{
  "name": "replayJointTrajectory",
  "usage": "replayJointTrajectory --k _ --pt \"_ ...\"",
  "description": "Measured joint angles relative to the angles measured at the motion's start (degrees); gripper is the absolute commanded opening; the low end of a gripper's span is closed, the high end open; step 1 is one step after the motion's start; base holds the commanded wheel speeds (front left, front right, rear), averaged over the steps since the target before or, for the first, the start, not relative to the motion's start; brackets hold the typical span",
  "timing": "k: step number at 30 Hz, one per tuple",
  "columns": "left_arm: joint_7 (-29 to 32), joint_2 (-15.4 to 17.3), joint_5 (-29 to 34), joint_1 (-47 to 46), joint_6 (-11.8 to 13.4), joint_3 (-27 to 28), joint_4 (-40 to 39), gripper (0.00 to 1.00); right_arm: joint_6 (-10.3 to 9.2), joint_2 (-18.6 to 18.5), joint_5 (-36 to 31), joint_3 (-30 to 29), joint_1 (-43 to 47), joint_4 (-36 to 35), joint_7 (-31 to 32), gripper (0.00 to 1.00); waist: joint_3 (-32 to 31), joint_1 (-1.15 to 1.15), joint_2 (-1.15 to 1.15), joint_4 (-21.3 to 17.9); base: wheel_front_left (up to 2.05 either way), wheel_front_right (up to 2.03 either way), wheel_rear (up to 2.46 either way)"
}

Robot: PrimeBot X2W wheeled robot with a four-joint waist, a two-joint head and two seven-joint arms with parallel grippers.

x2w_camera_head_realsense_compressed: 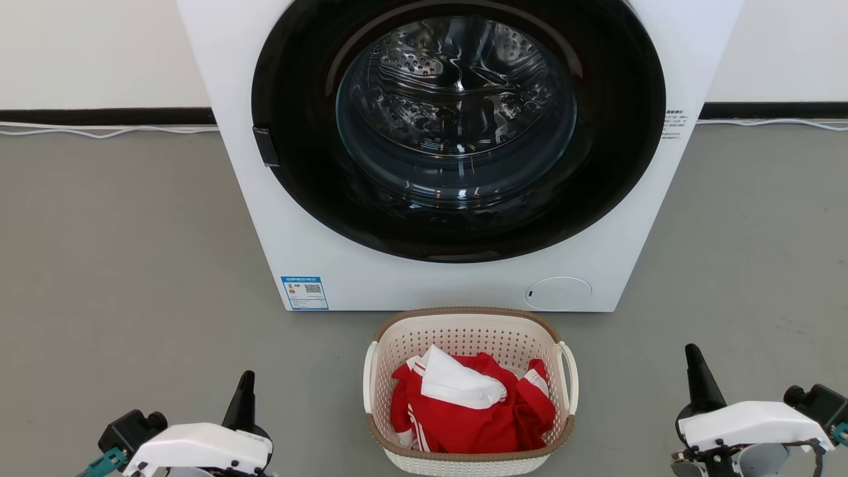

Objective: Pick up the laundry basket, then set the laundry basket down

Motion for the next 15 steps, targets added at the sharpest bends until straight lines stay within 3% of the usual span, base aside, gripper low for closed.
replayJointTrajectory --k 15 --pt "2.5 0.1 -8.8 0.0 -1.4 1.2 -2.2 0.0 -0.01 0.2 10.1 -0.6 0.9 -2.5 2.5 0.0 0.1 0.0 0.0 -0.3 0.0 0.0 0.0"
